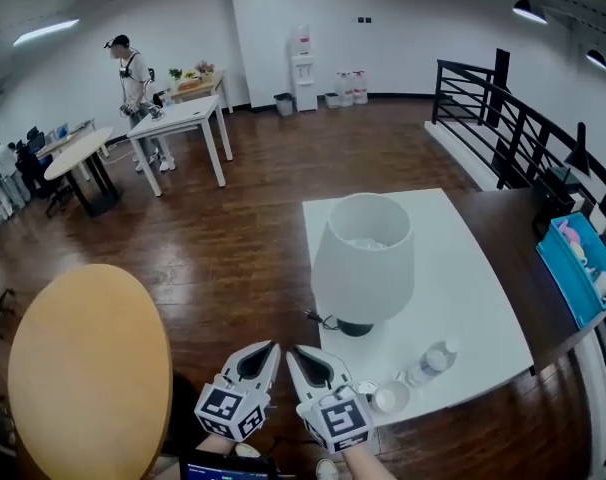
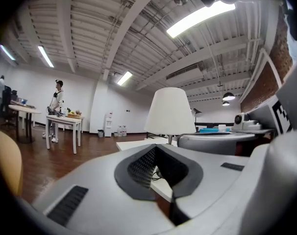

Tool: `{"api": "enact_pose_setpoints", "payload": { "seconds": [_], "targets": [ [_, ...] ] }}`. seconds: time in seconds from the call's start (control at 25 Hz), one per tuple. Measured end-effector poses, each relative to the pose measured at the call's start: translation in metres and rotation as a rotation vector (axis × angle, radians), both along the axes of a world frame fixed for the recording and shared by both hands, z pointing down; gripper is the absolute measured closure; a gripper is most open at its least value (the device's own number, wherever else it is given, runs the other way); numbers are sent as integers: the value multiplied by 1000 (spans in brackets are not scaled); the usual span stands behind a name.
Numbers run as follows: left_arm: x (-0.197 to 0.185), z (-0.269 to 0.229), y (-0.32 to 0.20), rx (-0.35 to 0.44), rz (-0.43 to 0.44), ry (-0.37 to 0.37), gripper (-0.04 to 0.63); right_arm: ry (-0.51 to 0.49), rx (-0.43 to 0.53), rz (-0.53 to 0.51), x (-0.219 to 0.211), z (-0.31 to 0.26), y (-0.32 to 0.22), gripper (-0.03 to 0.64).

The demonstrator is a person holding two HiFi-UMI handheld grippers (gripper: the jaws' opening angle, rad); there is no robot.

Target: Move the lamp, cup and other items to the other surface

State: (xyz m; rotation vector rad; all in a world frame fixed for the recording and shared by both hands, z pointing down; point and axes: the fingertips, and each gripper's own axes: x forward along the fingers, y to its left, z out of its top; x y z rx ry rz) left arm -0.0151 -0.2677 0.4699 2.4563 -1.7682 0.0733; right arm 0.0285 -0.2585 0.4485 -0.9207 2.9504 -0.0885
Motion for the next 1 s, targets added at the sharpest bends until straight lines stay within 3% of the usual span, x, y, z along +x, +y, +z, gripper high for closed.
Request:
{"api": "enact_pose_setpoints", "payload": {
  "seconds": [0.24, 0.56, 1.0],
  "targets": [
    [-18, -14, 23, 34, -87, 20, 583, 22, -2, -136, -27, -16, 19, 617],
    [-47, -29, 45, 57, -174, 7, 583, 42, 22, -226, -55, -23, 36, 617],
    [-61, -49, 66, 114, -230, -1, 583, 7, 38, -246, -68, -26, 46, 617]
  ]
}}
